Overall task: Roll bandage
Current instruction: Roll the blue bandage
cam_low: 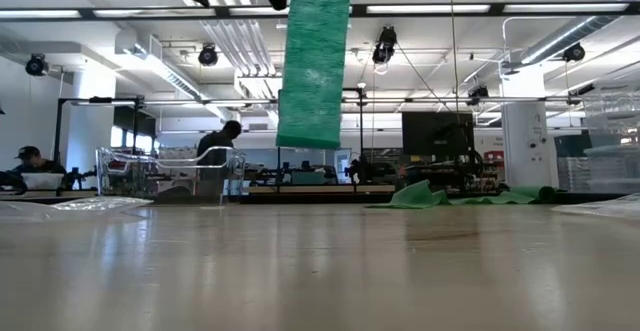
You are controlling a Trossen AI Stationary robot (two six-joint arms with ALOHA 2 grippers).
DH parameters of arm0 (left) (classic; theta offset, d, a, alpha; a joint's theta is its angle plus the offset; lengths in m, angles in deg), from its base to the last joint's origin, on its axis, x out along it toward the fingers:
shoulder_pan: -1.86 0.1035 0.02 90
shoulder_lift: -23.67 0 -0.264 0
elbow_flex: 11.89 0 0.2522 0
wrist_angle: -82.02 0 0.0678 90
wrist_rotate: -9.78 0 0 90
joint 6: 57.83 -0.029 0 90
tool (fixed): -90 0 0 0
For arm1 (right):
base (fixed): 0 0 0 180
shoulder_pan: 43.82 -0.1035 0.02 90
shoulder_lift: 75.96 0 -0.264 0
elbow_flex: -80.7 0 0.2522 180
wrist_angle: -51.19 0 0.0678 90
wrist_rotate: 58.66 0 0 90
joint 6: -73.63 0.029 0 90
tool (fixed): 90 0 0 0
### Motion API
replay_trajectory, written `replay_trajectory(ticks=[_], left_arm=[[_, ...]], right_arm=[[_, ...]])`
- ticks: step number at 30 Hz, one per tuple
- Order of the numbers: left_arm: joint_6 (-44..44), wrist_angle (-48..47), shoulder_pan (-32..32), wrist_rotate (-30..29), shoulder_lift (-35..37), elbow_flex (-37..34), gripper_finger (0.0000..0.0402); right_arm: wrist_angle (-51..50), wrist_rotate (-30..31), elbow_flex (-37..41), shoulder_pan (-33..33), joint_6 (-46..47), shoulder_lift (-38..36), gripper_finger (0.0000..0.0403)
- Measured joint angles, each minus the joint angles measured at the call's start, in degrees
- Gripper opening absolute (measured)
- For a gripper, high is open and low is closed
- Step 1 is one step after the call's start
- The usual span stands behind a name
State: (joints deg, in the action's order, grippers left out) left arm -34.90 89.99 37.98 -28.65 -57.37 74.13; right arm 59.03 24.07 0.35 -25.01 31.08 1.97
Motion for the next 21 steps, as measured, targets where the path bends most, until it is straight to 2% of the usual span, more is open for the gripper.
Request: replay_trajectory(ticks=[10,17,21], left_arm=[[6.62,-0.2,-0.13,0.02,-3.48,1.21,0.0348],[9.78,0.33,-0.13,0.24,-4.43,1.21,0.0304],[11.38,0.2,-0.13,0.19,-4.43,1.21,0.0267]], right_arm=[[-0.08,1.51,0.0,0.35,-3.5,0.0,0.0004],[-1.11,1.62,0.43,0.33,-10.86,0.0,0.0004],[-1.18,4.14,0.44,0.33,-12.99,0.0,0.0004]])
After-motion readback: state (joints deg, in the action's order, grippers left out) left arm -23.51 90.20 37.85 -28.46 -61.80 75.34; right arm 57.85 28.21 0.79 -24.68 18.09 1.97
